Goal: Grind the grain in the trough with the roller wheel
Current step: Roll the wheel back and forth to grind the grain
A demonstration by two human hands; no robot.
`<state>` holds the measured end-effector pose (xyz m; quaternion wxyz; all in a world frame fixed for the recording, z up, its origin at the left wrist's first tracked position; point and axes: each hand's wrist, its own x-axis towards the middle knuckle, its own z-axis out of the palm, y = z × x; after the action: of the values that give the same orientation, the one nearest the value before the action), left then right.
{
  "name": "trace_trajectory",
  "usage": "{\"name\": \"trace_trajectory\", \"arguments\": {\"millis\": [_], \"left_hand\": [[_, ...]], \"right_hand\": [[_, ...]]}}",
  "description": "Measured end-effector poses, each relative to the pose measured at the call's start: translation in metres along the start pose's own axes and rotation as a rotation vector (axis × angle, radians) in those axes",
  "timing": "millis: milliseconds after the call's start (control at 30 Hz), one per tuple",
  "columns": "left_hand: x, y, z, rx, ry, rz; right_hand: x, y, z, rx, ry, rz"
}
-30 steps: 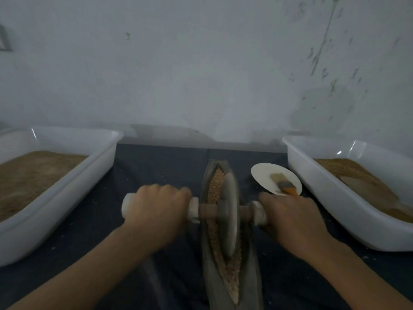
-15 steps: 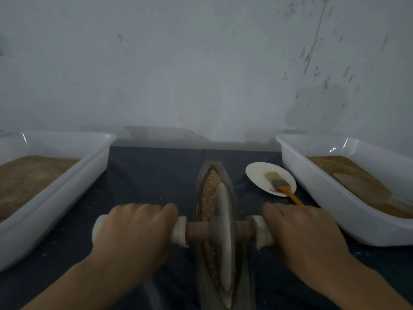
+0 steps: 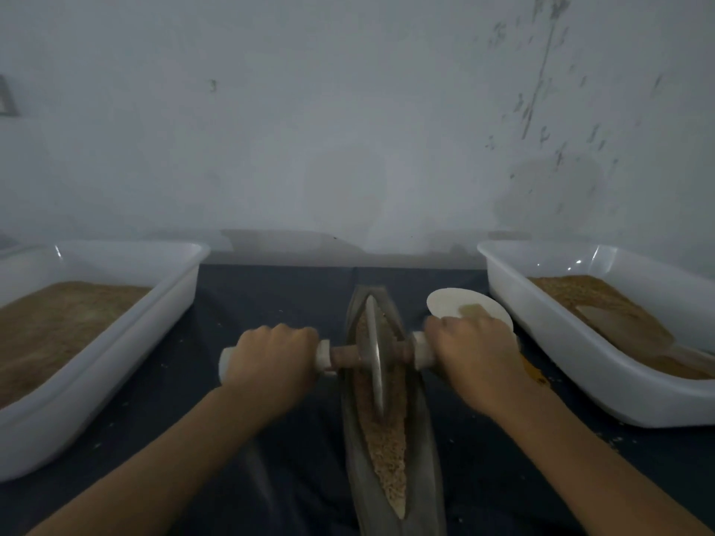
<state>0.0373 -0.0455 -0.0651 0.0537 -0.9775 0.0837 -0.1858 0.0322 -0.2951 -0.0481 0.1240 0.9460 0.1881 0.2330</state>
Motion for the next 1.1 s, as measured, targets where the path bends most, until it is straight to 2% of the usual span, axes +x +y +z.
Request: {"name": "trace_trajectory", "arguments": {"millis": [67,133,200,267,300,367,533,667,767,800,900,1000,1100], "left_hand": [[-0.031,-0.002,-0.010,-0.001,-0.038,0.043],[-0.051,-0.001,-0.021,0.036,0.043,0.138],[-0.050,0.000,-0.030,0.086,0.102,0.177],[-0.036,0.006,-0.025,0.131,0.069,0.095],[-0.023,0.008,-0.021,0.122,0.066,0.058],[0.006,0.009,-0.013,0.109,0.069,0.025],[0.038,0.010,-0.006,0.070,0.028,-0.010],[-0.007,0.012,-0.022,0.083,0.081,0.066],[-0.049,0.007,-0.036,-0.010,0.233,0.273],[-0.055,0.003,-0.039,-0.026,0.245,0.284],[-0.056,0.001,-0.034,0.046,0.109,0.203],[-0.028,0.000,-0.005,0.023,0.073,0.049],[0.010,-0.002,0.014,-0.029,0.067,-0.019]], "right_hand": [[-0.029,-0.005,-0.010,0.045,0.083,-0.036],[-0.046,-0.008,-0.016,0.084,0.143,-0.036],[-0.048,-0.008,-0.012,0.106,0.087,0.003],[-0.039,-0.004,0.001,0.070,0.019,0.039],[-0.030,0.000,0.009,0.061,0.047,0.045],[-0.006,0.006,0.023,0.047,0.065,0.076],[0.038,0.015,0.035,0.094,-0.034,0.136],[-0.015,0.001,0.014,0.143,0.037,0.107],[-0.052,-0.008,-0.011,0.085,0.034,0.041],[-0.058,-0.007,-0.014,0.078,0.025,0.014],[-0.055,-0.005,-0.020,0.091,0.126,-0.017],[-0.023,-0.004,-0.008,0.035,0.070,-0.018],[0.023,0.003,0.008,-0.064,0.018,0.001]]}}
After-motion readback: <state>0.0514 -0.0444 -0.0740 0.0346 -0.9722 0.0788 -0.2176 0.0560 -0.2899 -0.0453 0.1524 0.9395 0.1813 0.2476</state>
